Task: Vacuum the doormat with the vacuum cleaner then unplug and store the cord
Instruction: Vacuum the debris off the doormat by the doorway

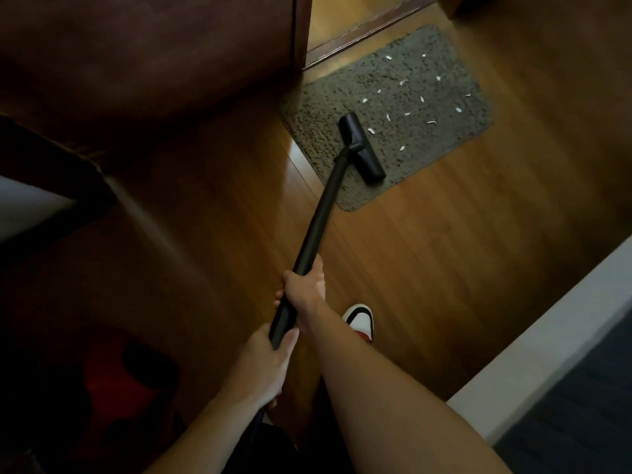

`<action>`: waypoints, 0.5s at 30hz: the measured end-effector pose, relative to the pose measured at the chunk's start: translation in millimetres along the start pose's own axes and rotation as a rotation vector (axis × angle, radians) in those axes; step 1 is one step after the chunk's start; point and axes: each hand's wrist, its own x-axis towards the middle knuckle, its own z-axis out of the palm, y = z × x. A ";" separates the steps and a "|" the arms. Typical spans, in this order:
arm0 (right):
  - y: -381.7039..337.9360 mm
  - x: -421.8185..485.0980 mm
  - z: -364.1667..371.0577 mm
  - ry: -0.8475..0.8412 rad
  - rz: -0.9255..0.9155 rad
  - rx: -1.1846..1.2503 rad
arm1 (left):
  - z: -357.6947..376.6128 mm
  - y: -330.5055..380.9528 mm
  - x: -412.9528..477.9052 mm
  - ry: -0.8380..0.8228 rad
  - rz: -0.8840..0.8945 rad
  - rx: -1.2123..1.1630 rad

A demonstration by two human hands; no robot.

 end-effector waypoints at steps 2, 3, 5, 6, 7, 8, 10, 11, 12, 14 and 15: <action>-15.9 11.3 -8.2 0.001 -0.006 0.007 | 4.4 17.4 10.0 0.007 -0.003 -0.006; -24.2 16.6 -13.2 -0.002 -0.010 0.004 | 7.9 26.5 14.3 0.008 -0.001 -0.010; -40.7 26.0 -25.4 -0.010 -0.013 -0.003 | 17.3 45.5 21.3 0.007 0.001 -0.031; -48.8 30.0 -32.3 -0.011 -0.013 -0.007 | 22.6 54.9 24.1 0.008 0.004 -0.037; -56.1 34.2 -39.5 -0.010 -0.011 -0.012 | 28.2 64.2 26.8 0.010 0.008 -0.040; -63.1 38.5 -46.5 -0.010 -0.008 -0.018 | 33.7 72.9 29.6 0.013 0.011 -0.047; -77.0 46.1 -58.8 -0.013 0.004 -0.026 | 42.9 89.7 34.5 0.017 0.004 -0.066; -83.9 49.0 -64.1 -0.012 0.009 -0.026 | 46.7 97.7 36.7 0.018 0.000 -0.069; -91.2 51.5 -69.0 -0.009 0.011 -0.026 | 49.8 105.6 38.6 0.018 -0.003 -0.068; -104.8 54.4 -77.2 -0.006 0.011 -0.029 | 53.9 119.5 41.9 0.016 -0.005 -0.073; -111.5 55.3 -80.4 -0.009 0.010 -0.029 | 54.4 126.4 43.6 0.015 -0.007 -0.081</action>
